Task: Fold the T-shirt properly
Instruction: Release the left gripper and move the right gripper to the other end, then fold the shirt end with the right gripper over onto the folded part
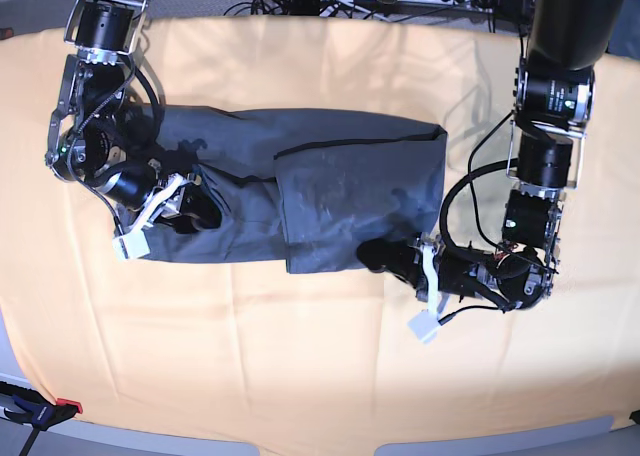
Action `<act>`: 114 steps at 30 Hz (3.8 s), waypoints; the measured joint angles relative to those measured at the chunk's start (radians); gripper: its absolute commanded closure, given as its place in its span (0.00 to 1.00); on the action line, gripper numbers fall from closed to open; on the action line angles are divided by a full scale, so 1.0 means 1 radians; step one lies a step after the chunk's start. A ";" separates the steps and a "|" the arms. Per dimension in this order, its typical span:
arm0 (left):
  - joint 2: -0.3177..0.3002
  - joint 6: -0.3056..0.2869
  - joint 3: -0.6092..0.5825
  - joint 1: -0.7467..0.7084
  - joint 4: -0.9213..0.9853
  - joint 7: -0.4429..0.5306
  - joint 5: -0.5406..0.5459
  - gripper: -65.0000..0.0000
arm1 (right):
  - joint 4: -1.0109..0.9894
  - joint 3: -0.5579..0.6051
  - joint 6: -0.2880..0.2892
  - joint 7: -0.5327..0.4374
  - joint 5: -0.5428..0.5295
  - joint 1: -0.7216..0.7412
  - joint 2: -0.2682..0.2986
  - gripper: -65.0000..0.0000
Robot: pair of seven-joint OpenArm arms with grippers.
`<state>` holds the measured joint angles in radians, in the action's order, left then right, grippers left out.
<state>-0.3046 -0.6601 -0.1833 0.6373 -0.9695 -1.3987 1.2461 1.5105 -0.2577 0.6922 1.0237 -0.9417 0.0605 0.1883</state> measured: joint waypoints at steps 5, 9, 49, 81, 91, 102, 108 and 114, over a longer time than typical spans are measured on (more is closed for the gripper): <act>0.011 0.000 -0.004 -0.066 0.000 0.006 -0.158 1.00 | 0.110 0.000 0.001 0.113 -0.034 0.087 0.024 0.55; 0.007 -0.008 0.002 -0.115 -0.007 0.037 -0.147 1.00 | 0.159 -0.010 0.001 0.118 0.097 0.084 0.109 0.55; -0.067 0.031 -0.002 -0.123 -0.200 0.002 -0.243 1.00 | 0.002 -0.112 0.000 0.134 -0.112 -0.137 0.015 1.00; -0.214 0.027 0.296 -0.230 -0.200 -0.008 -0.154 0.92 | 0.495 -0.065 -0.009 0.319 -0.367 -0.114 -0.023 1.00; -0.213 0.027 0.296 -0.230 -0.200 -0.005 -0.127 0.92 | 0.364 0.311 -0.064 -0.011 0.143 -0.100 -0.083 1.00; -0.213 0.028 0.296 -0.230 -0.200 -0.005 -0.127 0.92 | 0.238 0.483 -0.116 -0.011 0.144 0.078 -0.098 1.00; -0.213 0.028 0.296 -0.230 -0.200 -0.005 -0.119 0.92 | 0.238 0.484 -0.066 -0.011 0.183 0.081 -0.218 0.73; -0.214 0.028 0.296 -0.230 -0.200 -0.006 -0.079 0.92 | 0.238 0.500 -0.038 -0.001 0.171 0.107 -0.247 0.36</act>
<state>-0.5182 -0.6319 0.1127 0.4068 -1.1690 -1.4044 1.1671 1.7481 0.2428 0.6544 1.0229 -0.7712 0.1673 -0.0586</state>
